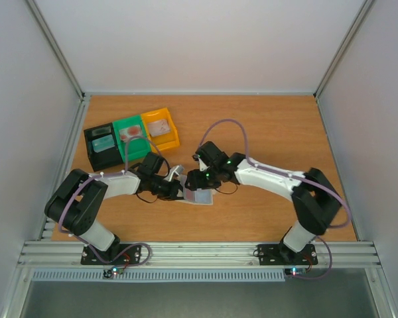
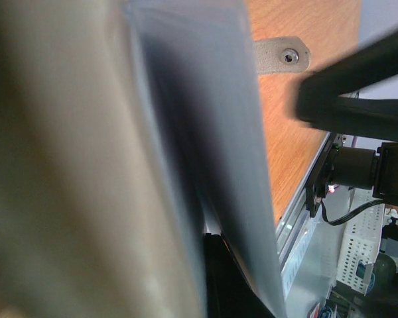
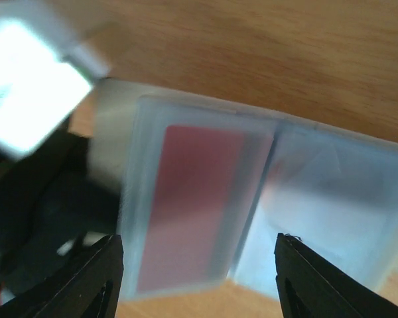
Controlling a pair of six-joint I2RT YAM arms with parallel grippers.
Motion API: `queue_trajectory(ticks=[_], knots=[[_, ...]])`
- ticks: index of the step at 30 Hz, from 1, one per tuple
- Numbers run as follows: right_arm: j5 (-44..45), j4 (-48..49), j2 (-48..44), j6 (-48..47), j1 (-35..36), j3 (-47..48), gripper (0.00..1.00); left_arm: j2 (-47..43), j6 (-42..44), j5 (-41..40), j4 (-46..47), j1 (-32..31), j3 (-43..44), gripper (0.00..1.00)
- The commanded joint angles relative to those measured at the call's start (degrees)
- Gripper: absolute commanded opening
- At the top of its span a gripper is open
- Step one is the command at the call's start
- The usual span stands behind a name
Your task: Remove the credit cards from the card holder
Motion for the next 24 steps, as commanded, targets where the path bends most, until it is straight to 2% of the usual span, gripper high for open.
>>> queue_trajectory(ticks=[1,5,12,16,20,24], knots=[[-5.4,5.7,8.0,1.2,-0.2,1.8,0.64,-1.8,1.1,0.4,1.5,0.0,-0.4,0.02],[-5.9,7.5,10.8,2.1,-0.2,1.7,0.63,-2.0,1.6,-0.2,0.5,0.3,-0.2,0.08],[-5.0,8.7,12.5,3.6,-0.2,-0.3,0.41,-1.7,1.2,0.8,1.7,0.4,-0.6,0.09],[0.6,2.7,12.7,4.1,-0.8,-0.1,0.41,-2.2,2.1,0.6,-0.6,1.4,0.1,0.27],[0.0,3.3,12.2,3.7,-1.2,-1.7,0.42,-4.9,4.0,0.7,-3.6,4.5,0.1,0.36],[-0.8,4.5,12.6,3.8,-1.2,-2.0,0.41,-6.8,3.8,1.7,-6.5,8.3,0.3,0.52]])
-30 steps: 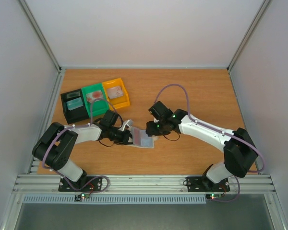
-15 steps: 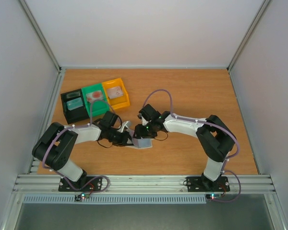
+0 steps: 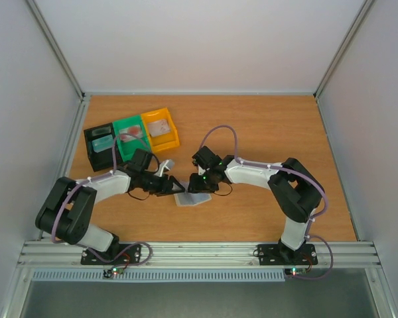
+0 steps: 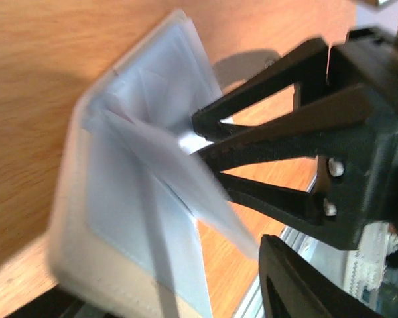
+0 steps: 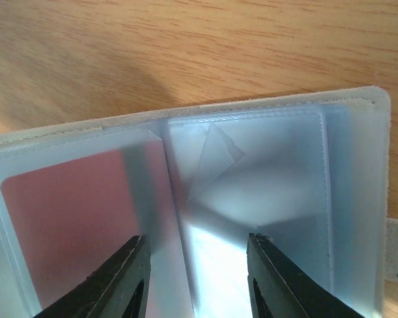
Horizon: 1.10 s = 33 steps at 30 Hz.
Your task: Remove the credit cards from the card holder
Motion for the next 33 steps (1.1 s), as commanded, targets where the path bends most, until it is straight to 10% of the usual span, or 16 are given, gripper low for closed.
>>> queue_trajectory(ticks=[1,6,12,24,33], knots=[[0.7,-0.6,0.6,0.8,-0.3,-1.7,0.41,-2.7,0.8,3.5,-2.5,3.6,0.8,0.53],[-0.5,0.0,1.3,0.6,-0.3,-1.6,0.41,-2.8,-1.3,9.1,4.5,4.7,-1.9,0.52],[-0.4,-0.4,1.2,0.2,-0.2,-1.4,0.41,-2.6,-5.3,9.3,13.3,4.7,-3.8,0.21],[-1.0,-0.2,-0.8,0.0,-0.3,-0.7,0.41,-0.8,-2.8,-5.3,0.4,4.5,-1.2,0.2],[-0.8,-0.3,-0.8,-0.1,-0.2,-0.9,0.41,0.6,-1.4,0.0,4.2,3.8,-1.3,0.08]])
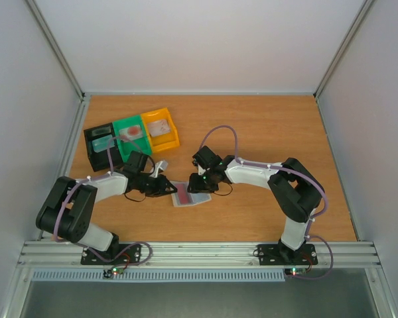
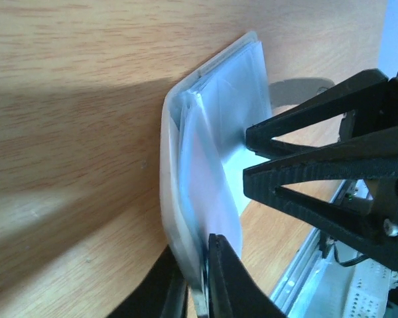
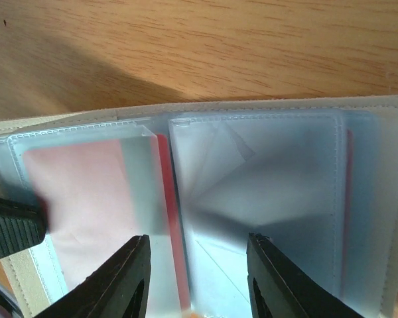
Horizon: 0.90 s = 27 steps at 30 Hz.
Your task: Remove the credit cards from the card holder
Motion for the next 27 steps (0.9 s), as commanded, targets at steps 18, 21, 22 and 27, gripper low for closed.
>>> queue_trajectory(ticks=[18,21,22,27], knots=[[-4.6,2.9,-3.4,-4.9,2.2,-0.3,0.69,-0.2,0.8,10.3,11.4,-0.6,-0.2,0.0],[-5.3,3.5,-1.8,-4.5,2.3,0.0,0.7,-0.2,0.3,10.8,12.9,-0.6,-0.4,0.0],[-5.1,3.2,-1.6,-4.5,2.4,0.0,0.7,-0.2,0.3,10.8,12.9,-0.6,-0.4,0.0],[-4.1,2.7,-0.4,-4.2,2.7,-0.3,0.7,0.3,-0.1,12.1,14.6,-0.9,-0.4,0.0]])
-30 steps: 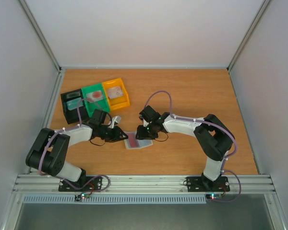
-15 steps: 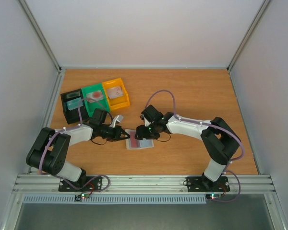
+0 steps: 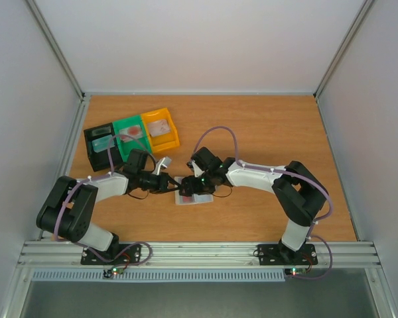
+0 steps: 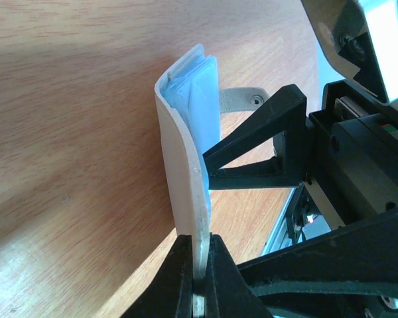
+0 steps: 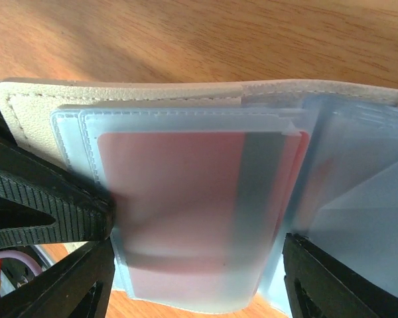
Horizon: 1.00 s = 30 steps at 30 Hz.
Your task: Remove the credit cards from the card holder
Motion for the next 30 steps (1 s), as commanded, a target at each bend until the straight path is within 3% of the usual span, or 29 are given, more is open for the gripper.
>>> queue_trajectory(ticks=[1,5,9,17,30], knots=[[0.8,-0.4,2.6,-0.3,0.8,1.3,0.68,0.1,-0.8,4.3,6.6,-0.7,0.2,0.0],[4.0,-3.4,3.0,0.7,0.8,2.4,0.55,-0.2,-0.4,4.2,5.9,-1.0,0.4,0.0],[5.6,-4.6,1.4,1.3,0.2,1.3,0.52,-0.4,-0.1,3.8,5.5,-1.1,0.2,0.01],[2.7,-1.6,0.1,1.9,-0.2,0.0,0.39,-0.2,0.2,2.7,4.4,-1.1,0.6,0.14],[-1.2,1.2,-2.5,2.5,-1.9,-1.5,0.17,0.3,1.0,0.8,3.2,-1.4,0.8,0.1]])
